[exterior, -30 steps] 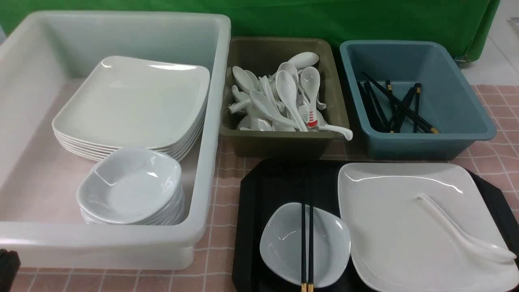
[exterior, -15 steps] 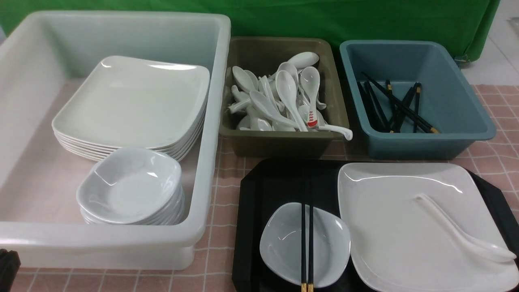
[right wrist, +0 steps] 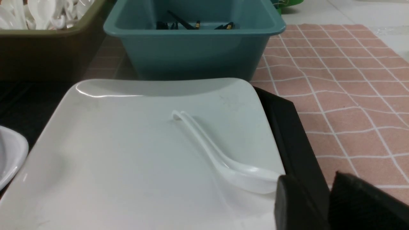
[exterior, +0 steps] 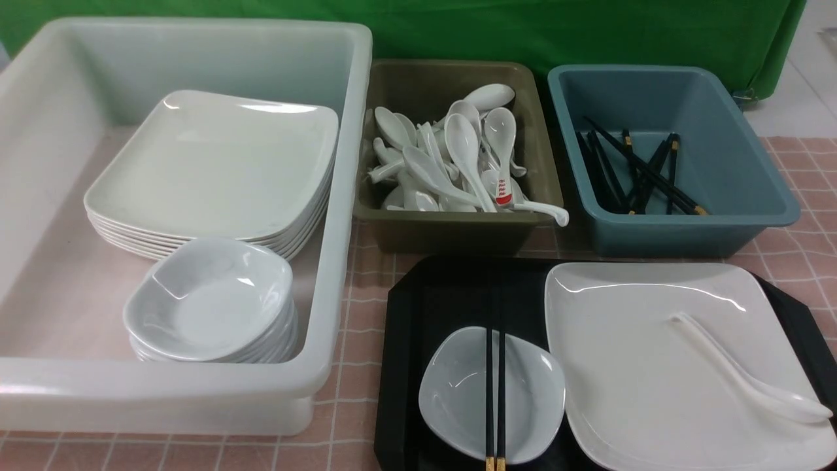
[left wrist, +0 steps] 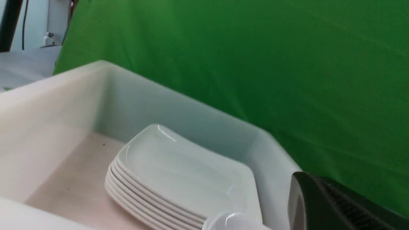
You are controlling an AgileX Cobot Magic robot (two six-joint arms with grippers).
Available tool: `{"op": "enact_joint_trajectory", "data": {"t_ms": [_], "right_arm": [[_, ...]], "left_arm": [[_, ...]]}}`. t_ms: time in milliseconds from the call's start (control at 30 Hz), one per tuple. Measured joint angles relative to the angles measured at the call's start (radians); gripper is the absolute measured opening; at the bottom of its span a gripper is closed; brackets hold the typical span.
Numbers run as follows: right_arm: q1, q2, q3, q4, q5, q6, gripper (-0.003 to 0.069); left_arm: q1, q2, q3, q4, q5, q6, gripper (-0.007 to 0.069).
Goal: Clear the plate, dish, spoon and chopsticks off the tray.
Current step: Use the right arm to grab a soup spoon from the plate
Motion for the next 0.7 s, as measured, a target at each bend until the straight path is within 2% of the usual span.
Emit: {"op": "enact_joint_trajectory", "data": {"t_ms": [200, 233, 300, 367, 400, 467, 533, 633, 700], "right_arm": [[0.0, 0.0, 0.0, 0.0, -0.001, 0.0, 0.0241], [0.0, 0.0, 0.0, 0.001, -0.012, 0.01, 0.0241], [0.0, 0.0, 0.008, 0.005, -0.072, 0.092, 0.0241], [0.001, 0.0, 0.01, 0.006, -0.114, 0.151, 0.0241], [0.001, 0.0, 0.01, 0.008, -0.193, 0.284, 0.0241], [0.001, 0.0, 0.01, 0.008, -0.248, 0.373, 0.0241], [0.001, 0.0, 0.01, 0.011, -0.329, 0.49, 0.0241], [0.001, 0.0, 0.01, 0.012, -0.384, 0.551, 0.0241], [0.001, 0.0, 0.01, 0.014, -0.399, 0.561, 0.0241]], "left_arm": [[0.0, 0.0, 0.0, -0.012, -0.104, -0.111, 0.0006], [0.0, 0.0, 0.0, -0.014, -0.17, -0.142, 0.0006], [0.0, 0.0, -0.001, -0.014, -0.266, -0.206, 0.0006], [0.0, 0.0, -0.018, -0.013, -0.282, -0.234, 0.0006], [0.0, -0.001, -0.068, 0.014, -0.269, -0.255, 0.0006], [0.0, -0.001, -0.123, 0.046, -0.24, -0.267, 0.0006], [0.0, 0.025, -0.259, 0.132, -0.129, -0.274, 0.0006], [0.0, 0.137, -0.459, 0.201, 0.127, -0.274, 0.0006], [0.0, 0.187, -0.517, 0.217, 0.238, -0.268, 0.0006]]}}
